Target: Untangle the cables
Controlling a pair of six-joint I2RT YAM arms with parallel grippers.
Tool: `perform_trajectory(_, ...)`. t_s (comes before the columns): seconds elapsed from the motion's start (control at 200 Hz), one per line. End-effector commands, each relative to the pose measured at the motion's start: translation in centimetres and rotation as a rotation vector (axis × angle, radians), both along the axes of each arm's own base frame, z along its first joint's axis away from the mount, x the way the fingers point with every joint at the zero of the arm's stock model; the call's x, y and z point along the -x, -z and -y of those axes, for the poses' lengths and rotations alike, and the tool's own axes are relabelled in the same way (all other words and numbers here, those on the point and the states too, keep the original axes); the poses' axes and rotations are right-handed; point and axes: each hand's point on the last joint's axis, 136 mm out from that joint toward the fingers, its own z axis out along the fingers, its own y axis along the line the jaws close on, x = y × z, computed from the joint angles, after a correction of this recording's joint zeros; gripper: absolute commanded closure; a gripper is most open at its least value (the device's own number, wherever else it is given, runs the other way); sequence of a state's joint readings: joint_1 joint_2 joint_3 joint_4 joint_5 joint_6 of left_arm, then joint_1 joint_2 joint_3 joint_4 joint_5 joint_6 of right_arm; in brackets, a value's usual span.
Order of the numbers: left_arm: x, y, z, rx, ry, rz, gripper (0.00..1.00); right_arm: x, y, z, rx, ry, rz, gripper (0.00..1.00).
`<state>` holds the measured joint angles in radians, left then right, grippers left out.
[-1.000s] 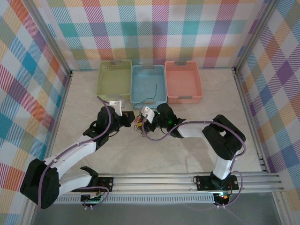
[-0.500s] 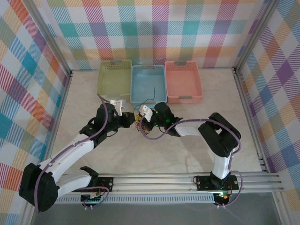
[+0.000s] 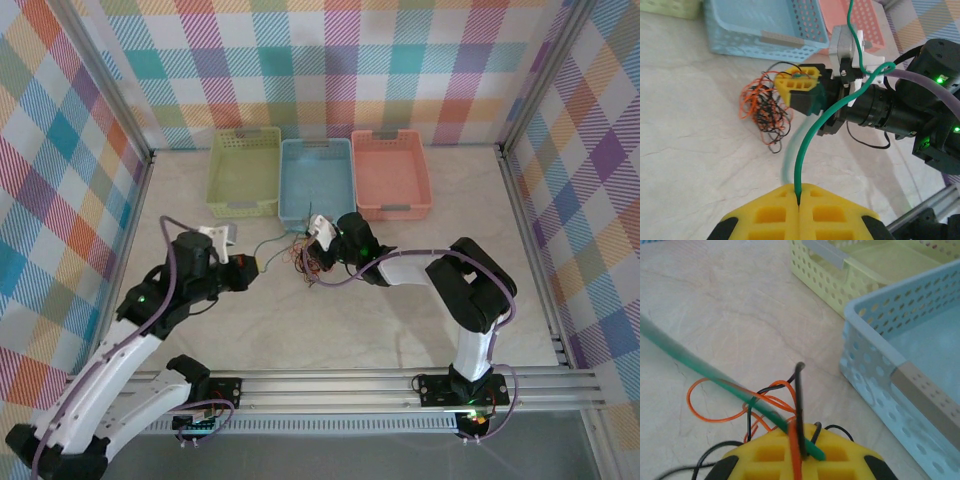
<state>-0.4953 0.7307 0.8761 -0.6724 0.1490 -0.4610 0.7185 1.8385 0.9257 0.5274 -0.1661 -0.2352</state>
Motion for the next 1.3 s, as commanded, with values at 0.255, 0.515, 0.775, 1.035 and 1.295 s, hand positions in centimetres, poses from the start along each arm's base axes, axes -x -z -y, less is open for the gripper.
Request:
perform_trajectory(0.255,-1.1,-3.2,-3.6,-0.097,-0.168,0.097,1.00,-0.3,0.3,1.2,-0.011,0.064,-0.041,1.00)
perform_trajectory(0.515,-10.4,-6.3,1.0,-0.060,-0.162,0.099,1.00,0.0,0.2,1.0,-0.030,0.048,-0.038,1.00)
perform_trajectory(0.775,-20.6,-7.3,4.5,-0.008,-0.122,0.099,1.00,0.4,0.4,1.0,-0.029,0.032,-0.041,1.00)
perform_trajectory(1.035,-28.6,-6.2,10.2,0.173,0.005,0.056,1.00,0.5,0.4,0.8,-0.026,0.022,-0.037,1.00)
perform_trajectory(1.295,-34.7,-2.3,15.9,0.324,0.077,-0.007,1.00,0.7,0.4,0.9,-0.022,0.015,-0.030,1.00)
